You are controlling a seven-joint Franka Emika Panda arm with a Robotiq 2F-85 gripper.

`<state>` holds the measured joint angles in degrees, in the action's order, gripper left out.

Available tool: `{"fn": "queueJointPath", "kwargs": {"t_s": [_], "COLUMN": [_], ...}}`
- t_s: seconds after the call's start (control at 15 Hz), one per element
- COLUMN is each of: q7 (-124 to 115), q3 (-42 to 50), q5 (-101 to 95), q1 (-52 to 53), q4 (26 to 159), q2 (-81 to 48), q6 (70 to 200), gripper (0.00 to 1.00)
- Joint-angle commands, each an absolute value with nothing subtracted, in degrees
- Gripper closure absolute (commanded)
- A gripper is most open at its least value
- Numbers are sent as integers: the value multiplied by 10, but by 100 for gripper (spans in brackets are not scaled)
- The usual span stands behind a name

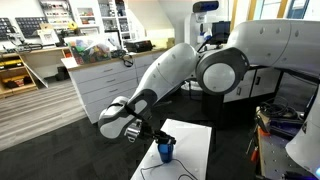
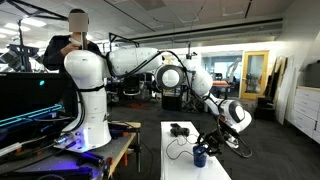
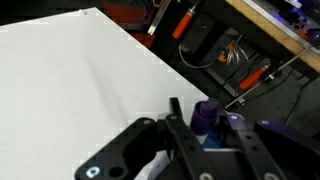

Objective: Remove the marker from the blue cup.

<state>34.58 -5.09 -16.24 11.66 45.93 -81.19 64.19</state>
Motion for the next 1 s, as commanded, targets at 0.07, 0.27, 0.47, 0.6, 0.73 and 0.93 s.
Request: {"fn": "queueJointPath", "kwargs": {"t_s": [0.07, 0.27, 0.47, 0.6, 0.73, 0.93], "q7": [326, 324, 315, 310, 307, 301], "q3": [-46, -46, -47, -48, -47, -44], "q5": [-164, -163, -161, -160, -161, -165], "q1": [114, 115, 117, 119, 120, 122], "q4": [509, 512, 519, 522, 529, 539], "q2": [-771, -766, -757, -753, -745, -731], "q6": [656, 655, 654, 651, 647, 641], "gripper": [97, 97, 97, 97, 97, 97]}}
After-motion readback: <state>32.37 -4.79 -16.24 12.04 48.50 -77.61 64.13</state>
